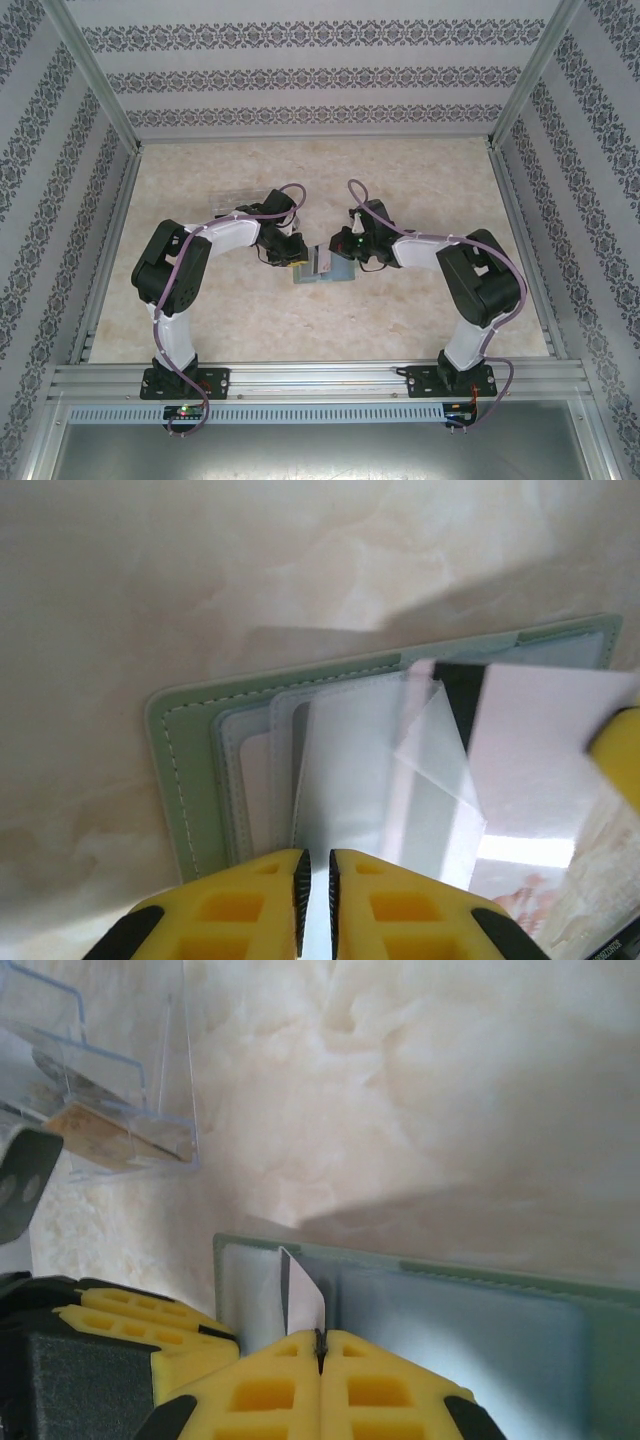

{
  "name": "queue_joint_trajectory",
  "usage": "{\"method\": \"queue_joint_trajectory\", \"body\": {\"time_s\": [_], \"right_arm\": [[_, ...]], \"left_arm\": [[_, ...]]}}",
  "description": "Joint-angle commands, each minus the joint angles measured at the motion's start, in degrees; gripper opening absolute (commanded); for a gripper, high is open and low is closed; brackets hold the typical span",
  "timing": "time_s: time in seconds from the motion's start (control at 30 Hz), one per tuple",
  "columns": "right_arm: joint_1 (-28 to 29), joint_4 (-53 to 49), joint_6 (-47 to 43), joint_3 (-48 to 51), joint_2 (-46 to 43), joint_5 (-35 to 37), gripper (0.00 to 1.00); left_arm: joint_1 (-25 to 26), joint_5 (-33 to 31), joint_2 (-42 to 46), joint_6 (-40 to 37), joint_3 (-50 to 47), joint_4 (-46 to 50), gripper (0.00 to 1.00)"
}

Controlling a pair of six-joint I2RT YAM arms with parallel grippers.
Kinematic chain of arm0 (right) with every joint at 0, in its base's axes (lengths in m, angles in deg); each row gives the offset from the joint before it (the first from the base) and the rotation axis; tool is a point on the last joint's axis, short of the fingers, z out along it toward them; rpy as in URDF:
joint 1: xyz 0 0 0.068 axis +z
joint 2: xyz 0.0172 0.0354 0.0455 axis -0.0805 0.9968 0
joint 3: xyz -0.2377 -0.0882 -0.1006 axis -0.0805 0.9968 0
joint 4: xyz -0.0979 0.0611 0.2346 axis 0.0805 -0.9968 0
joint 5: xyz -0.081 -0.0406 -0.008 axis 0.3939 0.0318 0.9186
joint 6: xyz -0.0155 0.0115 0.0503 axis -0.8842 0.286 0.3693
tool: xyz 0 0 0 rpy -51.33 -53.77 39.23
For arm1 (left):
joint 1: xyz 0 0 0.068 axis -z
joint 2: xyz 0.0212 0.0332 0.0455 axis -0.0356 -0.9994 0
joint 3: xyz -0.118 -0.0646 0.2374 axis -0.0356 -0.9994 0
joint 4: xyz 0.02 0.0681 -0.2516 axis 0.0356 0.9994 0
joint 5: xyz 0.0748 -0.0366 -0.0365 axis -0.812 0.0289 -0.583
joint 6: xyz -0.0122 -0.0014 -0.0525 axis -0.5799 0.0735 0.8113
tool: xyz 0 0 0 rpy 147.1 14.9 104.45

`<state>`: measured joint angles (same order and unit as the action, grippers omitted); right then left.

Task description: Take the credit cards out of the card holder

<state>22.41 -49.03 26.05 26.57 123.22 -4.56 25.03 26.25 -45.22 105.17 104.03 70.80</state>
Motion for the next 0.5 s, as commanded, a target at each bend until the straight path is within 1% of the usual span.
{"method": "queue_joint_trajectory", "body": {"time_s": [0.0, 0.17, 0.27, 0.3, 0.33, 0.47], "right_arm": [[-1.07, -1.32, -3.41, 1.61, -2.12, 2.72, 0.01], [-1.76, 0.16, -3.61, 3.0, -4.22, 2.17, 0.0], [-2.18, 1.67, -3.52, 4.35, -6.79, 1.9, 0.0], [-2.32, 2.02, -3.63, 4.74, -7.96, 1.88, 0.0], [-2.56, 2.21, -3.73, 5.19, -9.2, 2.0, 0.0], [-4.13, 3.37, -3.47, 6.69, -13.93, 0.48, 0.0]], "left_arm": [[0.54, -3.25, -0.46, -1.43, -0.13, 5.41, 0.17], [0.53, -2.26, 1.18, -1.62, 0.75, 4.8, 0.17], [0.54, -2.17, 2.69, -1.23, 1.33, 4.36, 0.2], [0.59, -2.34, 3.32, -1.2, 1.46, 4.2, 0.22], [0.47, -2.29, 4.0, -1.02, 1.65, 3.9, 0.27], [-1.05, 2.36, 6.44, 2.06, 1.03, -1.34, 0.46]]}}
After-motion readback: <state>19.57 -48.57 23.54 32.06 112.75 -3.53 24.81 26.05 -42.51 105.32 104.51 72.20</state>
